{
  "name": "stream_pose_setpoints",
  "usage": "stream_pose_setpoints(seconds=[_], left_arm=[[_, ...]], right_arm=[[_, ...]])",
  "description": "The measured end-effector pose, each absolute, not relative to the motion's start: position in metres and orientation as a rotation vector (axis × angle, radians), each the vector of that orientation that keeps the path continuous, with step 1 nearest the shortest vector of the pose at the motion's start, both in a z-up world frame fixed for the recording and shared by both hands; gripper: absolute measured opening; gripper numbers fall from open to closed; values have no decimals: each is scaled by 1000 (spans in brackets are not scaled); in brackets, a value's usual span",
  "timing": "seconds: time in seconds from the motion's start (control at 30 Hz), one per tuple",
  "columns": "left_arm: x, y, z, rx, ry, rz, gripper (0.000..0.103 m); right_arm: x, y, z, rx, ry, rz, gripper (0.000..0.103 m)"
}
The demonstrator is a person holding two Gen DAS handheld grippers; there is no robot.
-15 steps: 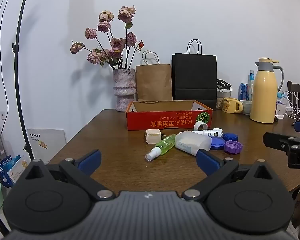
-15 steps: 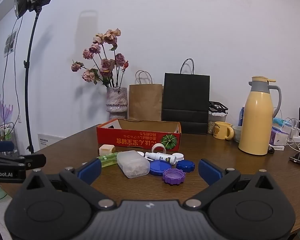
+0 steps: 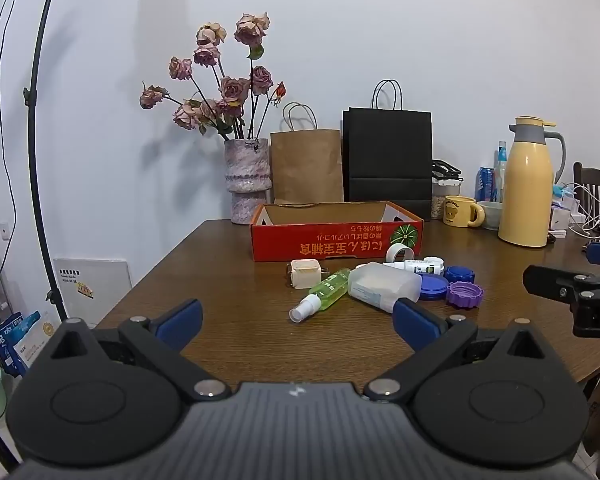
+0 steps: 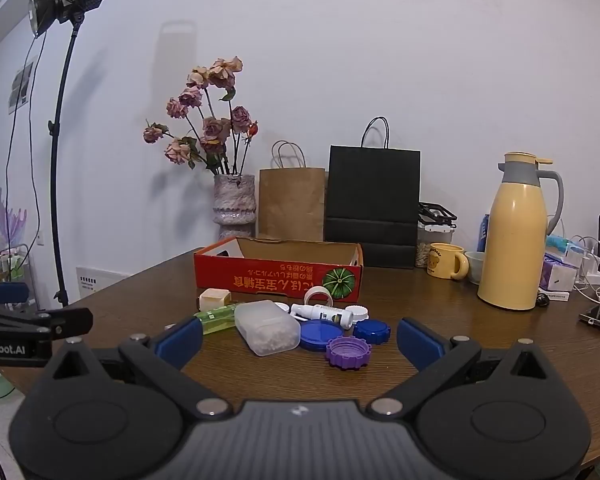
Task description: Organize rigid objects
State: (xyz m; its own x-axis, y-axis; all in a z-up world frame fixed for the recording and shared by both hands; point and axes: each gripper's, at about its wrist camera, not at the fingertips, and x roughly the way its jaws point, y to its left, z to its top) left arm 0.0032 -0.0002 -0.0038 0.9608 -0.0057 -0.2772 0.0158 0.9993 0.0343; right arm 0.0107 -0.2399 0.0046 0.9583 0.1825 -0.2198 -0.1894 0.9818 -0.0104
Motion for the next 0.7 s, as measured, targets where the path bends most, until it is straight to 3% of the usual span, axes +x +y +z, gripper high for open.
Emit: stream_pose_setpoints(seconds=[0.7], left_arm=[[1, -3, -2, 36, 276, -11, 103]], right_arm=[[10, -238, 4, -32, 220, 188, 103]])
